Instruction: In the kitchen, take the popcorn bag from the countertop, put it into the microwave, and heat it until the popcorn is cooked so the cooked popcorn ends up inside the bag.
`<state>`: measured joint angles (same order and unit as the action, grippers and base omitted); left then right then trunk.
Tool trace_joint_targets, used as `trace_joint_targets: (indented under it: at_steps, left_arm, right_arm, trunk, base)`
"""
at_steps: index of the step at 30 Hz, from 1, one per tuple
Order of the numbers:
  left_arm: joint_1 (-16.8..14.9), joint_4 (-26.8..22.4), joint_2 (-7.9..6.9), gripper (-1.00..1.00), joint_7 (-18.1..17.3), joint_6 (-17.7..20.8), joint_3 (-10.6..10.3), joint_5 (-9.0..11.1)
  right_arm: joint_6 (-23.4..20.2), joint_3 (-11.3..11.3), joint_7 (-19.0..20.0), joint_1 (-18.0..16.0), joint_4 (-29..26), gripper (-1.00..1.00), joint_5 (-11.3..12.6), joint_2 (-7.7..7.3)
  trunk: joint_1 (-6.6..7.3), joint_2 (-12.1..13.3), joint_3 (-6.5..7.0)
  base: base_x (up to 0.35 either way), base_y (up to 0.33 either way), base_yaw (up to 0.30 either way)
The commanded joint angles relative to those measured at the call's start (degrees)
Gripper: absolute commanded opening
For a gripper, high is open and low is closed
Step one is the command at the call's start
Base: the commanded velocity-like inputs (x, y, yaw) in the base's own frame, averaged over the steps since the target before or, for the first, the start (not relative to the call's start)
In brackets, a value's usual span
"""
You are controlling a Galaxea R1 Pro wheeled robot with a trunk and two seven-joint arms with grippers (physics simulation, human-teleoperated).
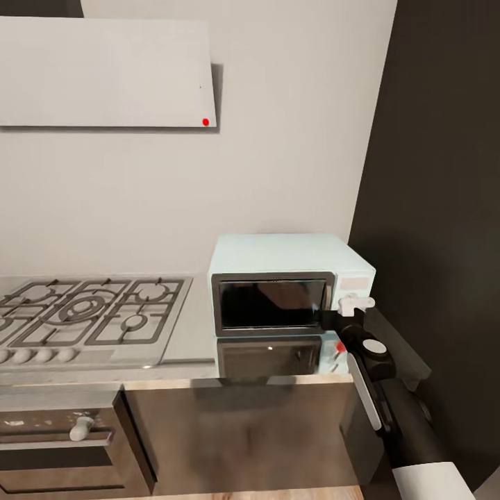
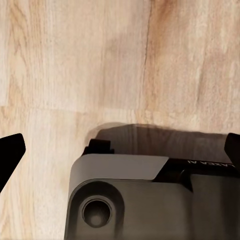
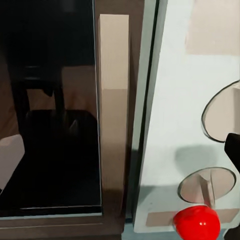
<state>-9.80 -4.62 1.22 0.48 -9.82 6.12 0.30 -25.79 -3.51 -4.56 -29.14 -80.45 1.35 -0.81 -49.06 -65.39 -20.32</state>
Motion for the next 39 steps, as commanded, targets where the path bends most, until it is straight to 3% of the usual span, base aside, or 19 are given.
trace_joint_targets:
  at_steps: [1,25,26,39]
  left_arm:
    - [-0.04,0.05,0.02,1.0,0.05,-0.2,0.3,0.01]
    - [-0.04,0.05,0.03,1.0,0.05,-0.2,0.3,-0.02]
    - [-0.04,0.05,0.04,1.0,0.05,-0.2,0.3,-0.01]
    - [-0.04,0.05,0.01,1.0,0.05,-0.17,0.3,-0.03]
  right_arm:
    - [-0.31,-0.18,-0.45,-0.04,-0.07,1.0,0.15,-0.07]
    - [-0.31,-0.2,-0.37,-0.04,-0.06,1.0,0.15,-0.07]
    - [-0.31,-0.19,-0.37,-0.04,-0.06,-1.0,0.15,-0.07]
    - [-0.34,-0.18,-0.28,-0.04,-0.06,-1.0,0.15,-0.07]
  trunk:
    - [-0.01,-0.04,-0.07]
    - [-0.01,-0.04,-0.07]
    - [-0.01,-0.04,-0.07]
    - [-0.01,-0.04,-0.07]
  base:
    - [0.114,0.0,0.0]
    - [0.052,0.0,0.0]
    - [0.002,0.0,0.0]
    - [0.0,0.0,0.0]
